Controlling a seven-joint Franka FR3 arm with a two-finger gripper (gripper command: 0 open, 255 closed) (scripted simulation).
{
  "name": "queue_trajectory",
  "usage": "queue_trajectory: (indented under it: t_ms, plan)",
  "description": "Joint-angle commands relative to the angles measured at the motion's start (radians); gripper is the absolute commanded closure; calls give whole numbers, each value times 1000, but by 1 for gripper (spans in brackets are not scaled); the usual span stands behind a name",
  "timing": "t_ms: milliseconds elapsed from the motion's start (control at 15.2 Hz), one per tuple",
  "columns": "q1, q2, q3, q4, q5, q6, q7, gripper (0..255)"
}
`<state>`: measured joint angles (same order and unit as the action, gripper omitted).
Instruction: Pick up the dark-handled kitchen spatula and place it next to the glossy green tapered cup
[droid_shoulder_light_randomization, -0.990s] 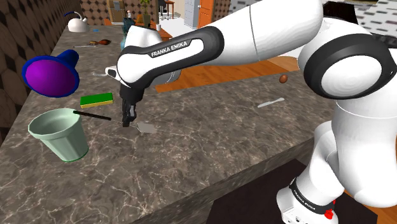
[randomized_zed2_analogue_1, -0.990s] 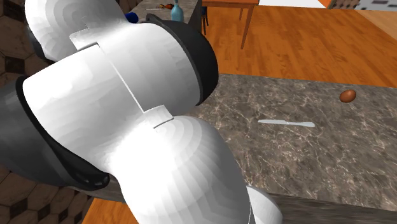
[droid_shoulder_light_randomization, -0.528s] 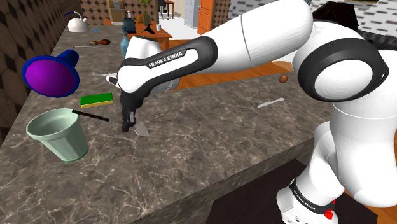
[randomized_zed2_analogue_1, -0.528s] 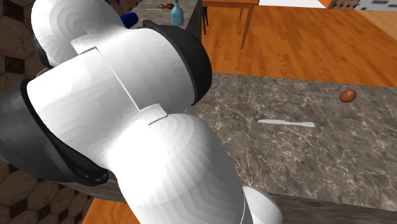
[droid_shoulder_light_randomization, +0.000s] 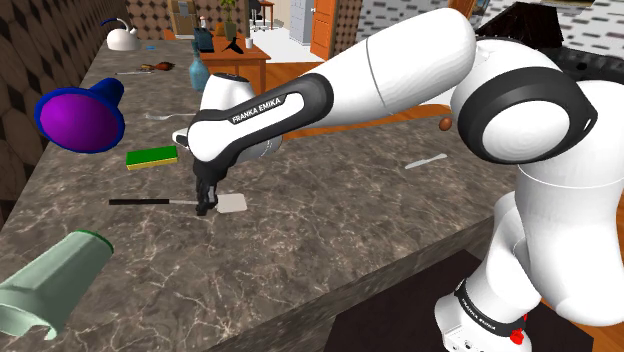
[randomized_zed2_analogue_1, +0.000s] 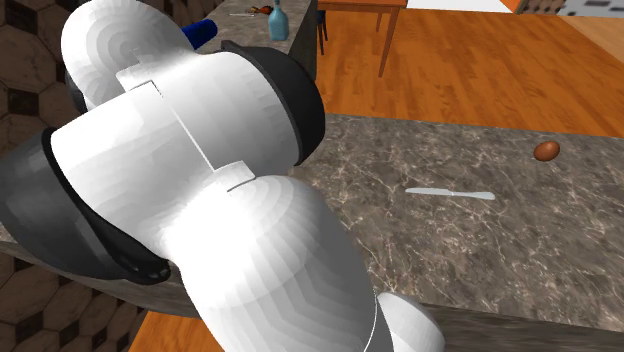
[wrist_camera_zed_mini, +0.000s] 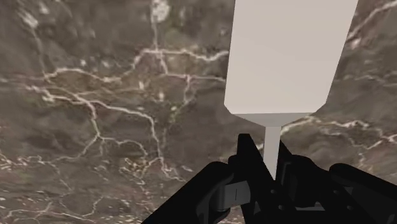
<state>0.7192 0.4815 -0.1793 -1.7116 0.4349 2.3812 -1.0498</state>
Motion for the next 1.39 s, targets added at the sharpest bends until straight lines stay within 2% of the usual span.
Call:
queue_trajectory:
  t_ms: [0, 132, 198, 528, 792, 1320]
  plan:
    - [0, 1, 0, 0, 0, 0, -1, 255]
    - [0, 1, 0, 0, 0, 0, -1, 255]
    - [0, 1, 0, 0, 0, 0, -1, 0]
    - [0, 1, 0, 0, 0, 0, -1, 0]
    - [0, -89, -22, -13, -33, -77, 18, 0]
    - [0, -89, -22, -13, -33, -77, 18, 0]
